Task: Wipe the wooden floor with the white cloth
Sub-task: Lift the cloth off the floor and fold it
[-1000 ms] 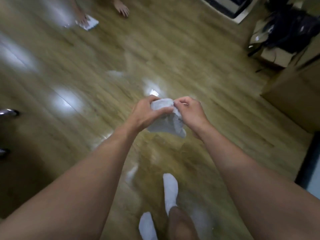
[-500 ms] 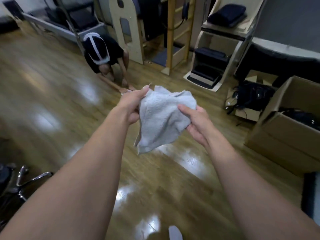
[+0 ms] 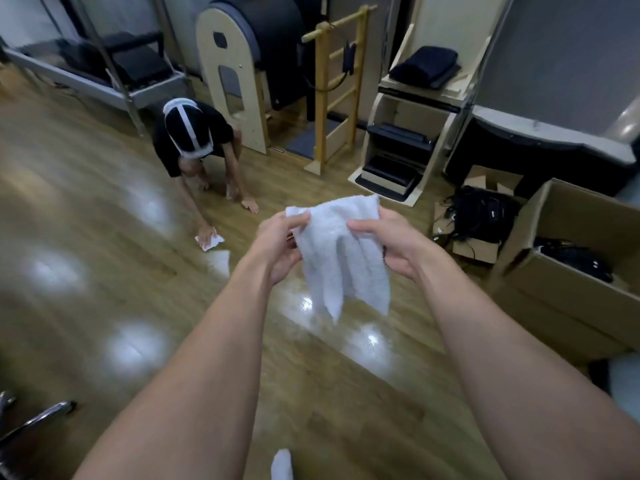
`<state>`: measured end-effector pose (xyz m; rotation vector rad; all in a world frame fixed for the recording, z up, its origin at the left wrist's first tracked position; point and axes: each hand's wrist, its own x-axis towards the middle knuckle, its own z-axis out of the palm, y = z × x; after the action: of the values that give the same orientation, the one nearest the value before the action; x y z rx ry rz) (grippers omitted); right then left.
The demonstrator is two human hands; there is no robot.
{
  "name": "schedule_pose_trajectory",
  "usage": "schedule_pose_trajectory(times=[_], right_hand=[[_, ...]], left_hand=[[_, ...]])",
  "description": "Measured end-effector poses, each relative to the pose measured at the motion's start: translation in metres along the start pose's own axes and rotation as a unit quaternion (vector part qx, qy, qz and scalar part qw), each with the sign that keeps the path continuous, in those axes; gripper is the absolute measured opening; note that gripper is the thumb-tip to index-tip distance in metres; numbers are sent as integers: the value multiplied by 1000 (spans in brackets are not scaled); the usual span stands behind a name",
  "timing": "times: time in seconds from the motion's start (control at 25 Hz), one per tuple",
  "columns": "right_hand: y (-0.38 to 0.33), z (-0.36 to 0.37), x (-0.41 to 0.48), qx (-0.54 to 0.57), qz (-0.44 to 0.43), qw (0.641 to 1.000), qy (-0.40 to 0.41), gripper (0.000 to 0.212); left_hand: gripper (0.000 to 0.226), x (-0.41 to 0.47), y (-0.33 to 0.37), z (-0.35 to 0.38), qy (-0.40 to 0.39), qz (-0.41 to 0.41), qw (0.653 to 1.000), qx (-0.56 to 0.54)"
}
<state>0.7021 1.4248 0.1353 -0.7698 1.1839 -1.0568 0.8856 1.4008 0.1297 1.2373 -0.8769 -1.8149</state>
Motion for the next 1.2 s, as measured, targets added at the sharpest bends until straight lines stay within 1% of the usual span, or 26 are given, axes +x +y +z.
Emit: schedule_pose_trajectory(times=[0.04,0.08,0.12,0.16,0.24,0.32,0.36,0.4,0.48,0.52,0.56,0.6,0.64,0.68,0.72,0.76,0.8,0.84,0.88,0.92,0.96,1.0,1.04,1.08,1.12,1.2], right_hand=[[-7,3,10,-51,5,999,1,31],[-16,8,21,-119,11,993,15,31],[-23,16,34,-193,6,980,47,29],[-31,23,46,-257,-12,962,89,25],[-50,35,69,-375,-67,906,184,29],[-73,38,86,-462,-112,838,269,38],[-84,36,95,-462,-124,826,298,39],[-96,31,105,-420,-125,842,314,36],[-120,17,127,-238,-116,921,285,33],[-132,8,137,-141,-112,952,249,31],[-144,-4,147,-69,-117,969,205,30],[-154,-17,158,-28,-127,978,162,34],[-163,-30,167,-21,-139,981,130,43],[-173,-43,176,-49,-151,981,115,53],[-185,-55,187,-122,-162,971,127,61],[-198,-68,201,-230,-172,945,158,62],[-209,-80,215,-341,-184,902,190,56],[-224,-89,229,-430,-205,852,218,43],[-240,-98,243,-473,-225,815,247,30],[-254,-107,258,-471,-242,804,272,20],[-267,-116,275,-438,-254,814,286,14],[-276,-124,290,-377,-256,845,280,12],[-284,-131,306,-305,-245,883,260,12],[-292,-139,325,-245,-228,911,243,12],[-300,-147,347,-206,-216,923,244,13],[-317,-157,392,-143,-223,925,272,18]], left_hand=[[25,10,13,-7,-14,21,1000,3],[31,20,30,-14,-16,41,999,32],[37,31,43,-19,-8,62,995,72],[43,44,54,-23,19,82,990,111],[58,72,74,-24,93,120,973,173],[62,100,100,-19,154,156,944,248],[59,114,113,-16,171,178,930,272],[56,129,126,-10,179,198,920,286],[46,158,151,8,163,228,918,280],[39,173,163,18,132,237,925,267],[35,185,176,29,84,239,933,255],[35,196,188,38,23,237,935,263],[41,206,199,47,-35,235,918,316],[47,218,209,56,-72,242,878,406],[45,230,219,69,-83,262,816,508],[35,245,229,82,-71,287,749,592],[23,260,238,94,-50,308,709,632],[15,275,247,104,-31,324,704,632],[12,291,258,113,-17,331,722,607],[10,308,269,121,-12,325,765,557],[8,325,280,127,-16,311,812,493],[9,344,289,131,-26,293,855,428],[13,362,297,136,-35,273,888,368],[15,385,306,143,-41,255,913,317],[16,411,314,151,-44,238,931,273],[18,464,328,168,-44,222,946,232]])
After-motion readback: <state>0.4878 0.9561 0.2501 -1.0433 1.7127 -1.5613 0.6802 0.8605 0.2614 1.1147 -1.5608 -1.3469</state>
